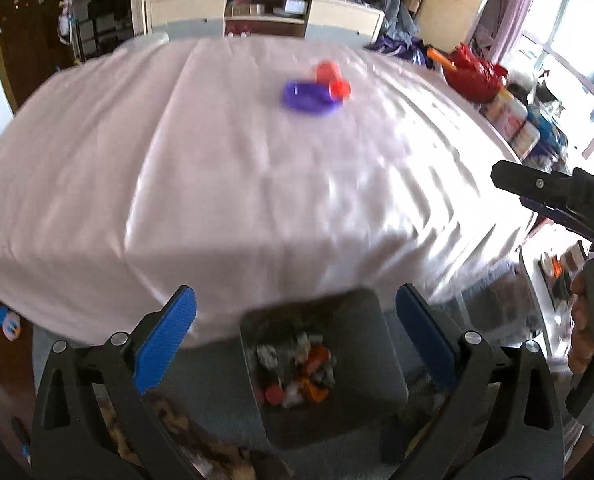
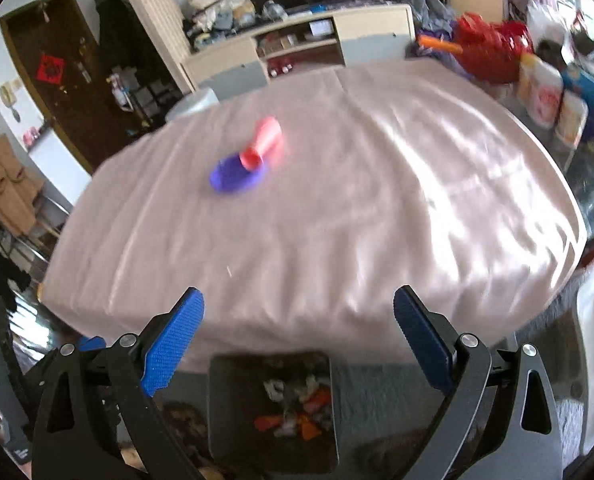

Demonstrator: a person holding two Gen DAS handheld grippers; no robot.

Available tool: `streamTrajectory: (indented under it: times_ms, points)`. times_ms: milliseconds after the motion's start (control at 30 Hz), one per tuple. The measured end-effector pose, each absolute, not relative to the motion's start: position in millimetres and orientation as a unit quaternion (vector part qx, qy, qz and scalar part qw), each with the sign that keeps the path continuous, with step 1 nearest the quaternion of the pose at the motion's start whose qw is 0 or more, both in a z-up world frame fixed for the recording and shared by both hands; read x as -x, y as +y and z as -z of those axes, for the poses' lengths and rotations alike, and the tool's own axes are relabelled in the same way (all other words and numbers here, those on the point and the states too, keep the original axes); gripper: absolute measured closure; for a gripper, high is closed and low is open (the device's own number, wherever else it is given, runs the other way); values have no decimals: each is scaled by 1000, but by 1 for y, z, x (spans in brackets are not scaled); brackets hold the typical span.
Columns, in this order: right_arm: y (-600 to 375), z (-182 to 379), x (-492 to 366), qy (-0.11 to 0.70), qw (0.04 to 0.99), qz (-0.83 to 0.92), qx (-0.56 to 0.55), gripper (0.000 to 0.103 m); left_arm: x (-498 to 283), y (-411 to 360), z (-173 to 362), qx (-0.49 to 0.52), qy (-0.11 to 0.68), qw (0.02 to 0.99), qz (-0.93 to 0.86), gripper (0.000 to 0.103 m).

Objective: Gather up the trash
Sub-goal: 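Raise both open tools back toward the purple bowl and pink cup, then grasp the pink cup with the right tool while the left tool grasps the purple bowl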

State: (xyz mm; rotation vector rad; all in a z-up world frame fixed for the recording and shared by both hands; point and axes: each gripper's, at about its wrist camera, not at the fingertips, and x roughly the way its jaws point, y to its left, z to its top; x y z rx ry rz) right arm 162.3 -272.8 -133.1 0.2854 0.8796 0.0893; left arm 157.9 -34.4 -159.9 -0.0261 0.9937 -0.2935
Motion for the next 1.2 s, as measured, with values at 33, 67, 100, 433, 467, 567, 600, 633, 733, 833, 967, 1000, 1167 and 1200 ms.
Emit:
streamTrajectory:
  times_ms: [33, 67, 100, 433, 467, 567, 600, 633, 733, 833, 967, 1000, 1167, 1200]
  points:
    - [-273, 129, -168, 422, 896, -43, -135, 6, -166, -36, 152, 15, 470, 871, 143, 8]
    - [-271, 124, -176, 419, 898, -43, -130, 6, -172, -37, 147, 15, 467, 872, 144, 8]
    - [-267, 121, -182, 418, 899, -42, -126, 6, -179, -39, 144, 15, 465, 873, 145, 8]
    - [-259, 114, -260, 422, 899, -32, -113, 6, -257, -50, 131, -14, 463, 877, 128, 8]
    - [-257, 117, -274, 428, 897, -27, -110, 6, -263, -53, 134, -17, 464, 876, 129, 8]
    - [-252, 127, -308, 436, 893, -23, -111, 8, -282, -61, 147, -23, 473, 871, 133, 8]
    - [-251, 131, -320, 439, 891, -25, -116, 9, -289, -64, 153, -23, 477, 868, 135, 8]
    - [-248, 136, -332, 444, 888, -27, -118, 15, -293, -65, 157, -22, 479, 867, 136, 8]
    - [-243, 153, -360, 462, 879, -25, -116, 30, -311, -68, 171, -15, 487, 863, 137, 8]
    - [-241, 167, -377, 480, 868, -30, -127, 52, -327, -71, 179, -14, 491, 860, 138, 8]
    - [-234, 176, -395, 482, 862, -53, -145, 55, -344, -75, 184, -19, 489, 861, 137, 8]
    - [-232, 178, -398, 483, 861, -58, -149, 55, -347, -76, 185, -21, 487, 862, 138, 8]
    - [-222, 191, -417, 499, 852, -65, -143, 61, -364, -81, 191, -26, 476, 868, 136, 9]
    - [-221, 193, -420, 500, 850, -73, -150, 62, -367, -81, 192, -23, 477, 868, 136, 9]
